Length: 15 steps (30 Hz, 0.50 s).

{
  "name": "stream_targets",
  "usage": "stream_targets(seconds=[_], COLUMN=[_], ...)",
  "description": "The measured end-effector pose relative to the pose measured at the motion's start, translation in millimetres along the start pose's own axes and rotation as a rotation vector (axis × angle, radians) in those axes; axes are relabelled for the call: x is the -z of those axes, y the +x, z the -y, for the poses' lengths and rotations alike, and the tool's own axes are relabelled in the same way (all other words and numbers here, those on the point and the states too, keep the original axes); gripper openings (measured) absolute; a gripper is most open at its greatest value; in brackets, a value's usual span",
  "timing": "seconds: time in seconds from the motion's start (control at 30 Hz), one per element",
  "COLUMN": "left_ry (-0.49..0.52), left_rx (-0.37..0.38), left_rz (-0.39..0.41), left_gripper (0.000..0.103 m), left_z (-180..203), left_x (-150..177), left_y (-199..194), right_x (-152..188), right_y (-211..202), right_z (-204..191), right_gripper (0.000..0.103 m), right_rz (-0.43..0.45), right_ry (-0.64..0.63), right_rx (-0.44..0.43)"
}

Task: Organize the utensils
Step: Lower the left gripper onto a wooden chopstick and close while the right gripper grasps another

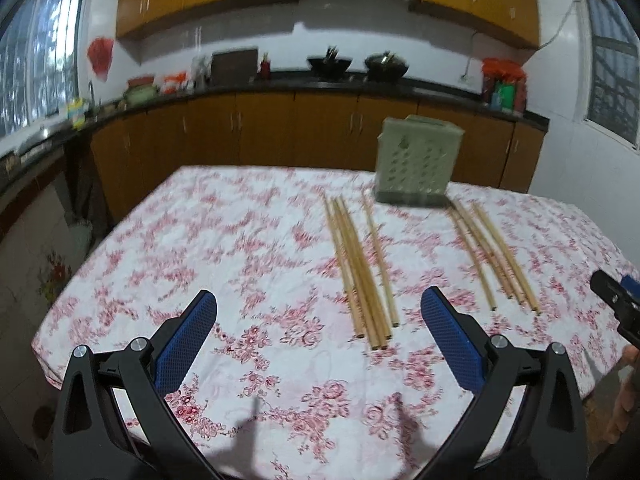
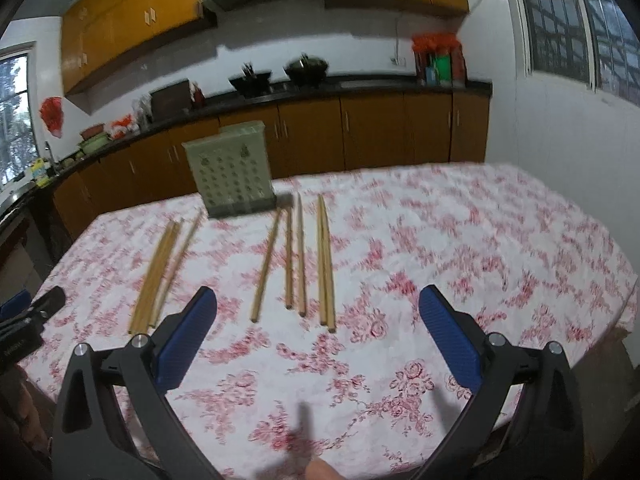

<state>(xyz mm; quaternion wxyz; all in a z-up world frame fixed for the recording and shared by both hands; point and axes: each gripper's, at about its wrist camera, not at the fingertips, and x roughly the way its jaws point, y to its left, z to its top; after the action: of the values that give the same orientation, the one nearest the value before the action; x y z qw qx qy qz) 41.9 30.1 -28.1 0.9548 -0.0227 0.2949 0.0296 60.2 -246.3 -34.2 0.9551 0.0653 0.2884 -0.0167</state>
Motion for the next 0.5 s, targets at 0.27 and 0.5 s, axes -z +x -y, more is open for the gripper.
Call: stream_targets(seconds=[0.27,0.5], left_ry=[-0.003,-0.004], left_rx=[0.010,0.053], left_rz=[-0.146,-0.240], left_gripper=[0.068,0.049], left_z=[-5,-2], left_x=[-17,-23], left_y=[57,96], right_x=[-20,-26], right_y=[80,139], right_z=[25,18], right_gripper=[0.053,0.020], right_rz=[-0.215,-0.335], right_ry=[0.088,0.052], right_rx=[-0.018,-0.043])
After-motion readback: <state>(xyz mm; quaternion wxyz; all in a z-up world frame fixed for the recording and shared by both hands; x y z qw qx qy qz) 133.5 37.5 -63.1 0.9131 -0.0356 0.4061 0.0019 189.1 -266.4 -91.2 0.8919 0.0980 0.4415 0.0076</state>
